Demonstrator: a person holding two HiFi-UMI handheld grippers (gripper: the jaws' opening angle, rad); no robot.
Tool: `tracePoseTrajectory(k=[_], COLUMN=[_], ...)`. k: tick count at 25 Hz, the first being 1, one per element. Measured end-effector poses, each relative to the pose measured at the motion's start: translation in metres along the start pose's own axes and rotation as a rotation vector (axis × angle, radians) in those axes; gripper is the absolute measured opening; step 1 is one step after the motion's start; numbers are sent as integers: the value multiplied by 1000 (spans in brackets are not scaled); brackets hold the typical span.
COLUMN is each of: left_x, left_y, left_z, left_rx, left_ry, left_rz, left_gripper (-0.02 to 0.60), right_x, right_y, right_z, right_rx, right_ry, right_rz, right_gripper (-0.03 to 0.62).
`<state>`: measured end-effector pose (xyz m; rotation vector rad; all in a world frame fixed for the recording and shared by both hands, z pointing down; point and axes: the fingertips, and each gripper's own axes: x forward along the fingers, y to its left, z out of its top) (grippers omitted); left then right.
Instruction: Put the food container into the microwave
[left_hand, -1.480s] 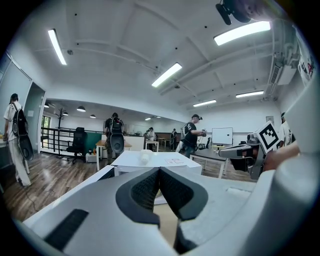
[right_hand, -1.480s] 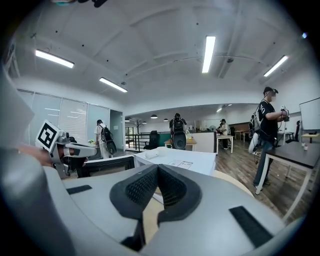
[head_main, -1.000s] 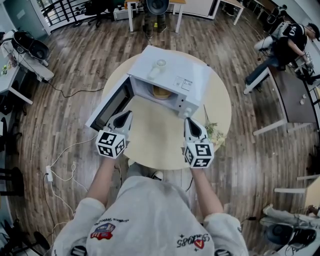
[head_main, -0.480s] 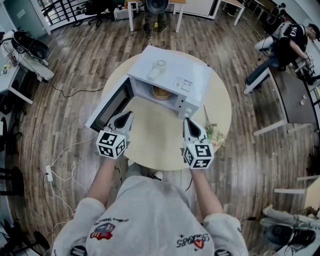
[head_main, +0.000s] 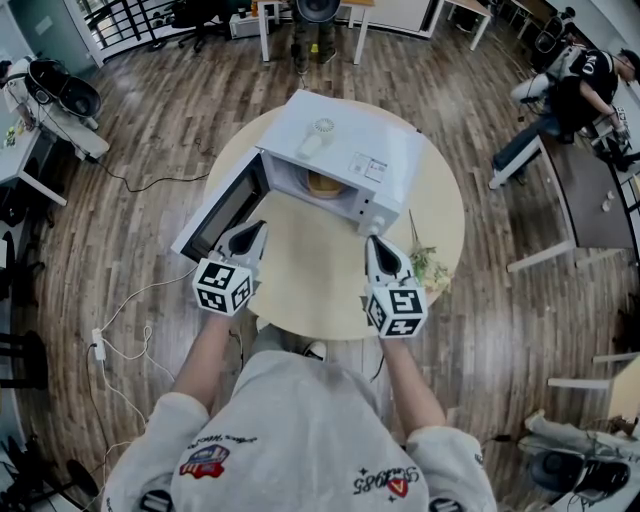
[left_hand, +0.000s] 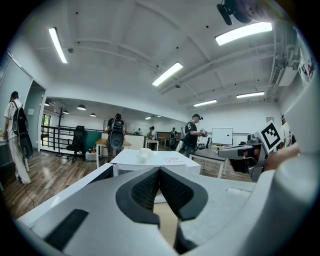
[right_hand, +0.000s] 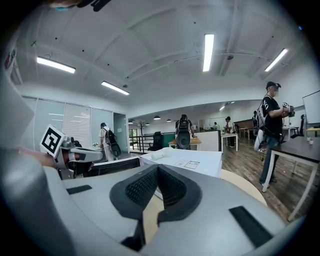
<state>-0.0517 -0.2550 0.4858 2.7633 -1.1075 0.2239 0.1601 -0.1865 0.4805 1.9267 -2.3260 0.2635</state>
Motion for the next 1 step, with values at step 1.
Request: tracePoseTrajectory(k=[1], left_x=[-1], left_y=[0], left_z=[0], left_rx=[-1], left_ry=[0], left_rz=[0], left_gripper=[5], right_x=[0], right_y=[1], right_z=[0], right_rx=[-1], right_ry=[1], right_rz=[2], right_gripper=[5])
